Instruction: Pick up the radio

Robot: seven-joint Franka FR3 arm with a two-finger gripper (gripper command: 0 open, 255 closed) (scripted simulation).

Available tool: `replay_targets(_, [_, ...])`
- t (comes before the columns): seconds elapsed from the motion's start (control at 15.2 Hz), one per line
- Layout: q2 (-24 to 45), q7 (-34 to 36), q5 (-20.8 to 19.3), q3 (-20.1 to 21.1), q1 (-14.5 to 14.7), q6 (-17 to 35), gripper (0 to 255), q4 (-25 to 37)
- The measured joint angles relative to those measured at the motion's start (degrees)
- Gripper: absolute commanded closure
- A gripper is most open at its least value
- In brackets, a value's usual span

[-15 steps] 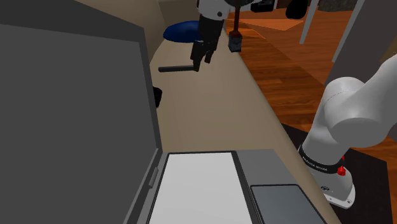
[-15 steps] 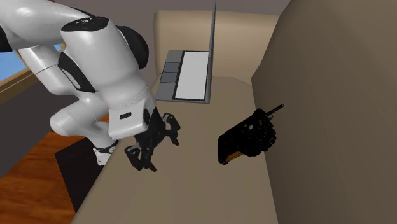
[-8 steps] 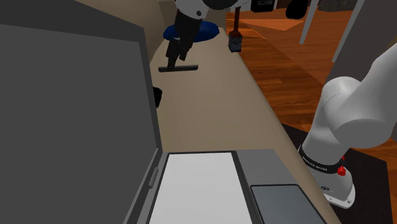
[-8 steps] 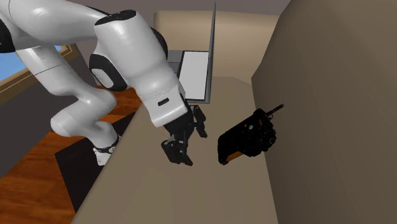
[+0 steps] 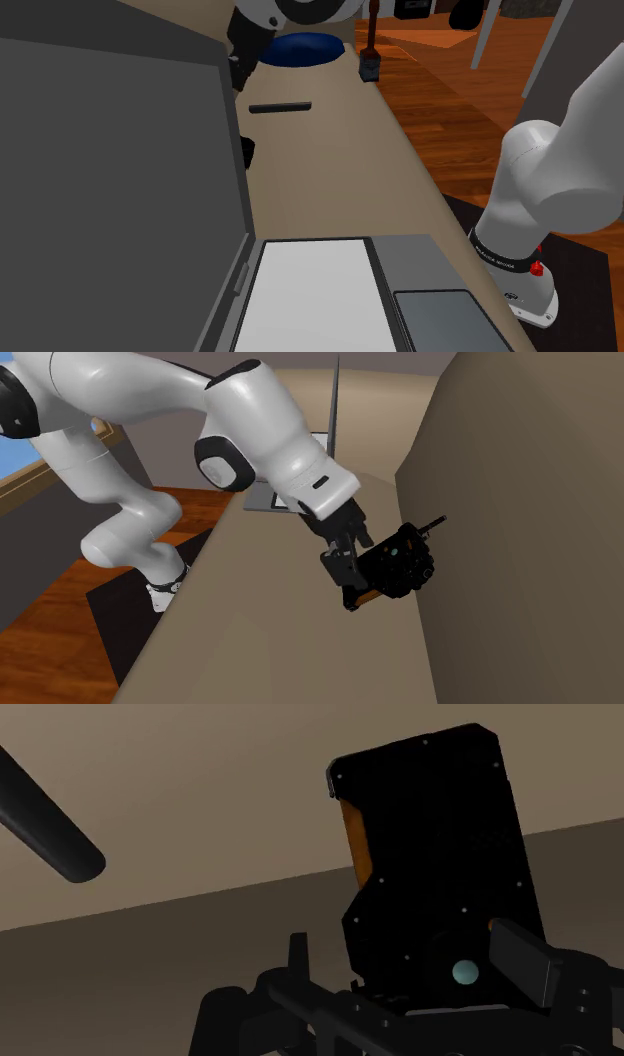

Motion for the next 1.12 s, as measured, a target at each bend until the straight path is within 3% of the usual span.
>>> replay_targets(0.73, [9.4, -9.3, 3.3, 3.1, 5.7, 10.8, 0, 11.6])
replay_targets(1.12, [10.9, -11.2, 4.7, 3.6, 6.4, 15.6, 0, 9.3])
